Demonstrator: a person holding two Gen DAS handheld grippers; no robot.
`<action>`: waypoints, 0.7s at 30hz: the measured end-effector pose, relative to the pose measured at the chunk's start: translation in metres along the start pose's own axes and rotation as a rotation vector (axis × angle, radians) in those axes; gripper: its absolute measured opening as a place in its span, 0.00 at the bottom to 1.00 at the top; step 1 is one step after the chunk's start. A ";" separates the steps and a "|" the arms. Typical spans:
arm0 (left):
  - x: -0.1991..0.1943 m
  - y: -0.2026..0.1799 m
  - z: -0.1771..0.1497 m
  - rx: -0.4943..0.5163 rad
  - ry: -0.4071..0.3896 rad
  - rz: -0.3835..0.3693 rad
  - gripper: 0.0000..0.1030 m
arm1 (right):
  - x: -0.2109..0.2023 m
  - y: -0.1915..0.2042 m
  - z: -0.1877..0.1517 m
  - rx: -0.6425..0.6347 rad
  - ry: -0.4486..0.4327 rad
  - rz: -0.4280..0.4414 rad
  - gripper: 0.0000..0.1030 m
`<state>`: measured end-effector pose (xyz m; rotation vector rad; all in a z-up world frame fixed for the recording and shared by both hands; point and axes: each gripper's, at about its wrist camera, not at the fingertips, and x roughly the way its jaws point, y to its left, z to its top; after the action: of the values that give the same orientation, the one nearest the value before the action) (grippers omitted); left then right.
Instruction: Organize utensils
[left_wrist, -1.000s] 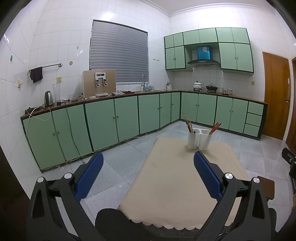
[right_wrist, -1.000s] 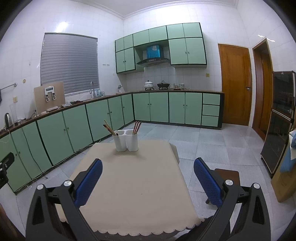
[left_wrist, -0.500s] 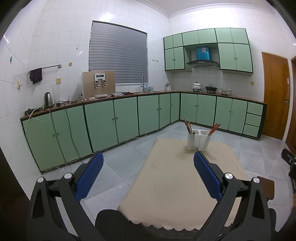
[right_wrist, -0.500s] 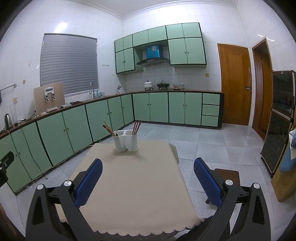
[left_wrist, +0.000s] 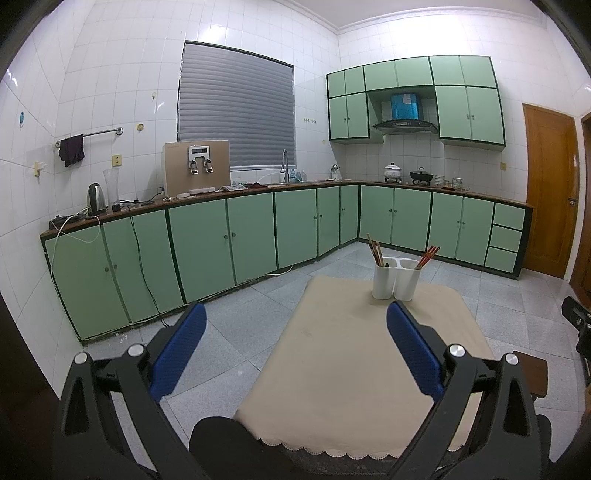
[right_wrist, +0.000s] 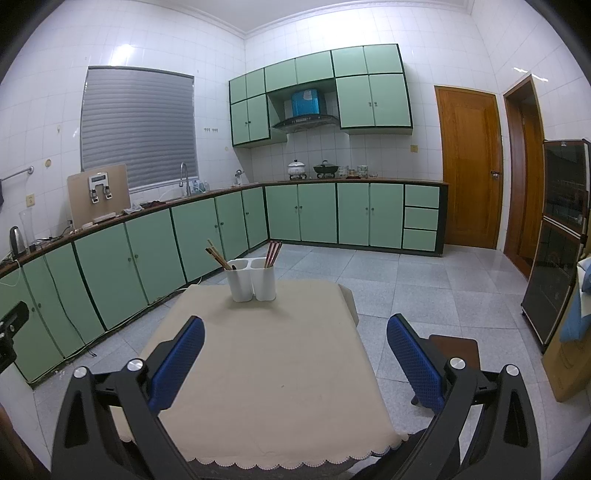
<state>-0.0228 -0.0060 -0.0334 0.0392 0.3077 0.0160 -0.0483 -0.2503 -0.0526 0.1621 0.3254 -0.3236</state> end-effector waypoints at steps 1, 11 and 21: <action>0.000 0.000 0.000 0.000 -0.001 0.001 0.92 | 0.000 0.000 0.000 0.002 0.000 0.001 0.94; -0.001 0.000 0.000 -0.001 -0.002 -0.001 0.92 | 0.000 0.000 -0.002 0.002 0.002 0.000 0.94; -0.001 0.000 0.000 -0.002 0.000 -0.001 0.92 | 0.000 0.000 -0.002 0.003 0.002 -0.001 0.94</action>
<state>-0.0241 -0.0063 -0.0333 0.0369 0.3079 0.0157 -0.0493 -0.2503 -0.0542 0.1656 0.3273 -0.3246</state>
